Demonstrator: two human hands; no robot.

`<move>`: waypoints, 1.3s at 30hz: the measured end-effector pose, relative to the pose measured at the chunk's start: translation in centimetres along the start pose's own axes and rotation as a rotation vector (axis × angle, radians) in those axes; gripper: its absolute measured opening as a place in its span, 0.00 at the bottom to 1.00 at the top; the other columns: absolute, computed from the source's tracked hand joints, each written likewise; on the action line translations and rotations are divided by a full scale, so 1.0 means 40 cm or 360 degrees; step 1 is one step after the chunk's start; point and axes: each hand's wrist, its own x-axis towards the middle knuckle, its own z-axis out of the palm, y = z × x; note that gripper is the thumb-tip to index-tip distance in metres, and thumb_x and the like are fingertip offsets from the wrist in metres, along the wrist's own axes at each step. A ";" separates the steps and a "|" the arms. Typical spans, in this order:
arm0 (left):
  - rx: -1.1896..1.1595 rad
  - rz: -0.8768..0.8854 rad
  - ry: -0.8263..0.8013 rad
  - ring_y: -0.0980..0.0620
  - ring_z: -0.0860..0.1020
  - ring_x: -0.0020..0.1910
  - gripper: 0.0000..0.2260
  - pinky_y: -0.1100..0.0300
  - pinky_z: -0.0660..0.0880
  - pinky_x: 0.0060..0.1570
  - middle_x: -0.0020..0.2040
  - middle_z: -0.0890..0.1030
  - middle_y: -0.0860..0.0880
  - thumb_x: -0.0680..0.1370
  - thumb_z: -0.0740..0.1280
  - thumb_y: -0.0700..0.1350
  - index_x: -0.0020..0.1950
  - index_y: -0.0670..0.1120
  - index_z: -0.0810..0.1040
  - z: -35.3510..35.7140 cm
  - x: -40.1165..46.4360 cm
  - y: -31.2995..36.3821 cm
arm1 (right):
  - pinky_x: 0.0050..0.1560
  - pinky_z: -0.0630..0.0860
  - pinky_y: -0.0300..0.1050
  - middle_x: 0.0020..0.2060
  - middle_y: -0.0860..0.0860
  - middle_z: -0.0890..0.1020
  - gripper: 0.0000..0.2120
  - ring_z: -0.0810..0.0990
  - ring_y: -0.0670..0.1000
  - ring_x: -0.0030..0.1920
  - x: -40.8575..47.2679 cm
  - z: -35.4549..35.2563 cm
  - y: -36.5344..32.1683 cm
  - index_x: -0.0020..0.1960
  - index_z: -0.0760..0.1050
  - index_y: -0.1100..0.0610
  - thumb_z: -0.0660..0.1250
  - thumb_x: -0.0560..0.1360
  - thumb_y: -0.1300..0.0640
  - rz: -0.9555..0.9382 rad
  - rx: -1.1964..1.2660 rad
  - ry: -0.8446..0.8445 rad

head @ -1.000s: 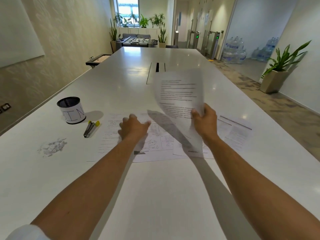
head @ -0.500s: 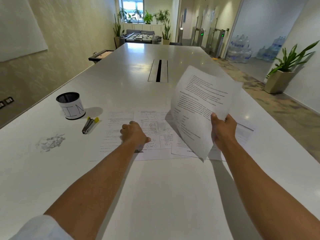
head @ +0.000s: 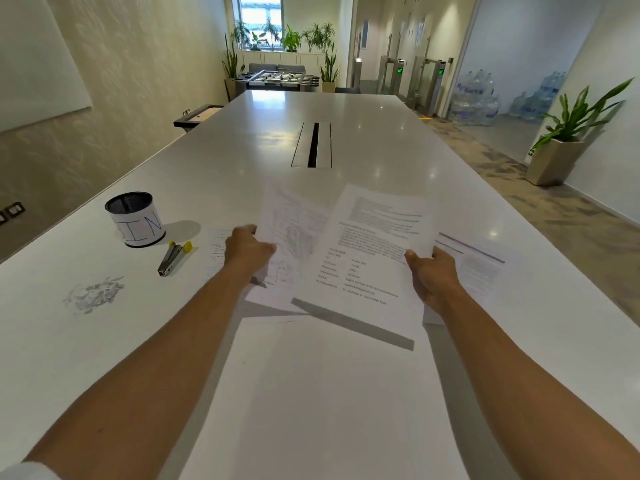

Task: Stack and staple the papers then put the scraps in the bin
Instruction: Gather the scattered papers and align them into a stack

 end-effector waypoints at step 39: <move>-0.0591 -0.0058 -0.0411 0.46 0.81 0.50 0.23 0.48 0.80 0.52 0.54 0.81 0.43 0.70 0.76 0.42 0.59 0.51 0.67 0.081 -0.089 -0.057 | 0.57 0.78 0.57 0.58 0.51 0.83 0.21 0.83 0.52 0.56 -0.077 0.062 -0.005 0.67 0.74 0.49 0.55 0.81 0.40 0.0041 -0.0081 -0.0784</move>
